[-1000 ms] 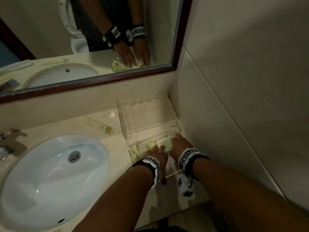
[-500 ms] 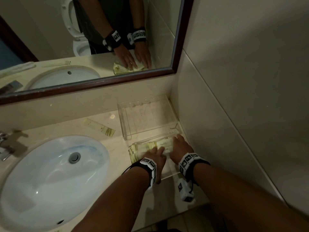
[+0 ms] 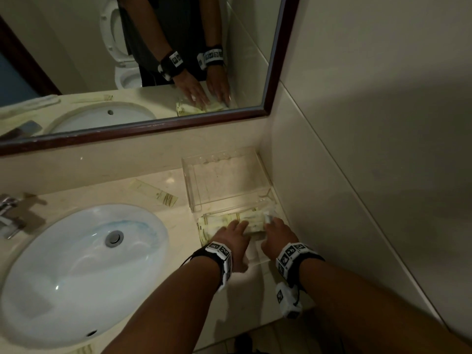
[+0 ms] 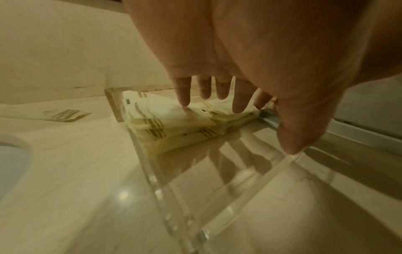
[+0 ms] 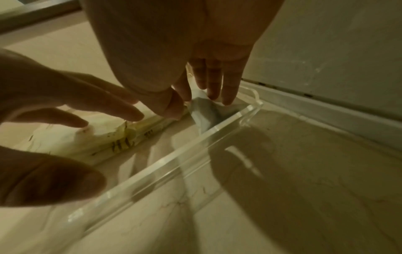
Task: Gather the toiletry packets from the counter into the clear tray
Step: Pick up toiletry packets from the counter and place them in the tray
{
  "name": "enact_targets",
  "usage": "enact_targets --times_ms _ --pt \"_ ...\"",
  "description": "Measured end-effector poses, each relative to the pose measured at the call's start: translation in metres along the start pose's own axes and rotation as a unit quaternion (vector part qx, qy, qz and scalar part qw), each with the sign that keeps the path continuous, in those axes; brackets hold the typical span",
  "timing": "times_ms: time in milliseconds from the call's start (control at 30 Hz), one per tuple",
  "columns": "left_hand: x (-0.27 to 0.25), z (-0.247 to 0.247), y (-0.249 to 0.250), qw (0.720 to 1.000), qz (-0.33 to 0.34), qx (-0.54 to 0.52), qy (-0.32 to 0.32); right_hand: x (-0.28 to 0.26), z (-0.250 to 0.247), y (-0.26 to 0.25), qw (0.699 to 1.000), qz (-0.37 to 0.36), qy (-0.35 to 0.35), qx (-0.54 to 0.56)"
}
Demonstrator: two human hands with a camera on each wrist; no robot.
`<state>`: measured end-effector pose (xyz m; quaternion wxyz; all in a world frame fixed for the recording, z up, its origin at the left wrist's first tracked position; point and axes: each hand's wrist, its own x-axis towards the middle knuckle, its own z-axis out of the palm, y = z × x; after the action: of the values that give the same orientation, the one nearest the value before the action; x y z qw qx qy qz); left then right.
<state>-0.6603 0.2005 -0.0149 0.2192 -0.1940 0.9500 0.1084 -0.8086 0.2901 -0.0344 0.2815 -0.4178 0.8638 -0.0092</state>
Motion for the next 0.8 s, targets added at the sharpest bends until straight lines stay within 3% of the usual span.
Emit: enact_targets --times_ms 133,233,500,800 --pt "-0.013 0.0 -0.01 0.997 -0.075 -0.015 0.034 0.005 0.003 -0.002 1.0 0.009 -0.028 -0.003" --pt "-0.017 0.005 -0.015 0.994 -0.104 -0.032 0.013 0.008 0.006 -0.003 0.999 0.018 -0.05 0.004" --pt "-0.019 0.001 -0.012 0.991 -0.115 -0.046 -0.058 0.011 0.009 0.002 0.998 -0.004 -0.049 -0.027" --pt "-0.017 0.004 -0.018 0.992 -0.105 -0.037 -0.064 0.007 0.012 0.004 0.998 -0.011 -0.048 -0.035"
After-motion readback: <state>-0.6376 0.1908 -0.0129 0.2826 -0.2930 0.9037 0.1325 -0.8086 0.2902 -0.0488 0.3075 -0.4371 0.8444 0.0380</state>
